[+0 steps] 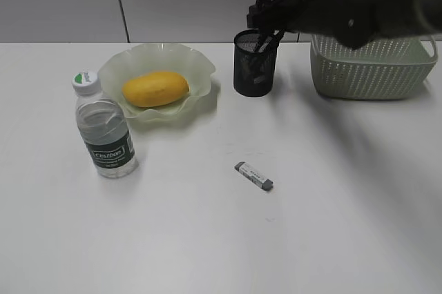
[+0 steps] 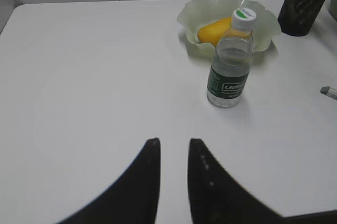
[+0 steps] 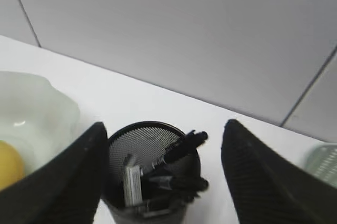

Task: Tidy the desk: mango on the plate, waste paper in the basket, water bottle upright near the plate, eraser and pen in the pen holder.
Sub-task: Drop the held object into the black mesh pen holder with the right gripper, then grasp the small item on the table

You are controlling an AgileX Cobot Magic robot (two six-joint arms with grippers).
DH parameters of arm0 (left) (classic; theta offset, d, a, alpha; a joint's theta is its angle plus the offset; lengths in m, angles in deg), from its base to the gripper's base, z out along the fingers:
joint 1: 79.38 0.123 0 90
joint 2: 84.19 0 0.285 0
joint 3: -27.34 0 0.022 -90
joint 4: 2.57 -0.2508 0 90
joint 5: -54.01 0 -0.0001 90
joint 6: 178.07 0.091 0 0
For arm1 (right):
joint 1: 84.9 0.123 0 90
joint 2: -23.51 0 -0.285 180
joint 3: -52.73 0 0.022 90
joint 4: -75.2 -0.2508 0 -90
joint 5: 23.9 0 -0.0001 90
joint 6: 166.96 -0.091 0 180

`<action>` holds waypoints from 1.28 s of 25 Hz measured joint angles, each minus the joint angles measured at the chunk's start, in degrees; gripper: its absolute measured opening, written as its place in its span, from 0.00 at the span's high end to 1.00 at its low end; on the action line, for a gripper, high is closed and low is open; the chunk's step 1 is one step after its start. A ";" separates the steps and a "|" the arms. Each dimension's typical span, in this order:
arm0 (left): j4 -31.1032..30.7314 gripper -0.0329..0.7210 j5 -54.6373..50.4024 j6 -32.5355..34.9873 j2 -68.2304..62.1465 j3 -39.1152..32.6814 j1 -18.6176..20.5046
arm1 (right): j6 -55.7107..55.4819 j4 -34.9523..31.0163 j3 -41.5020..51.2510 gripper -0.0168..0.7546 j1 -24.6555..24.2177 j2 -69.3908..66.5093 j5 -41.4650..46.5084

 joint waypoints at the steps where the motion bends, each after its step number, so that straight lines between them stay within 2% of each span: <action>1: 0.00 0.77 0.00 0.00 0.00 0.00 0.00 | 0.00 0.94 -0.06 0.29 0.00 2.57 5.30; 5: 0.00 0.77 0.00 0.00 0.00 0.00 0.00 | 0.00 4.47 0.54 0.36 0.00 14.34 27.35; 7: 0.00 0.77 0.00 0.00 0.00 0.00 0.00 | 0.06 5.36 3.90 0.39 0.00 20.31 36.87; 16: 0.14 0.77 0.00 0.00 0.00 0.00 0.00 | 0.03 4.11 30.79 0.42 0.00 49.60 65.27; 19: 0.07 0.77 0.00 0.00 0.00 0.00 0.00 | 0.03 1.93 36.30 0.42 0.00 61.04 71.96; 22: 0.07 0.77 0.00 0.00 -0.51 0.00 0.00 | 0.03 0.99 40.43 0.42 0.00 73.99 75.73; 28: 0.55 0.76 0.15 0.25 -4.33 0.00 0.00 | 1.31 0.36 45.50 0.42 0.00 99.24 73.46; 32: 5.76 0.76 0.26 7.82 -9.68 0.31 0.00 | 1.91 -0.70 47.59 0.42 0.00 110.40 71.90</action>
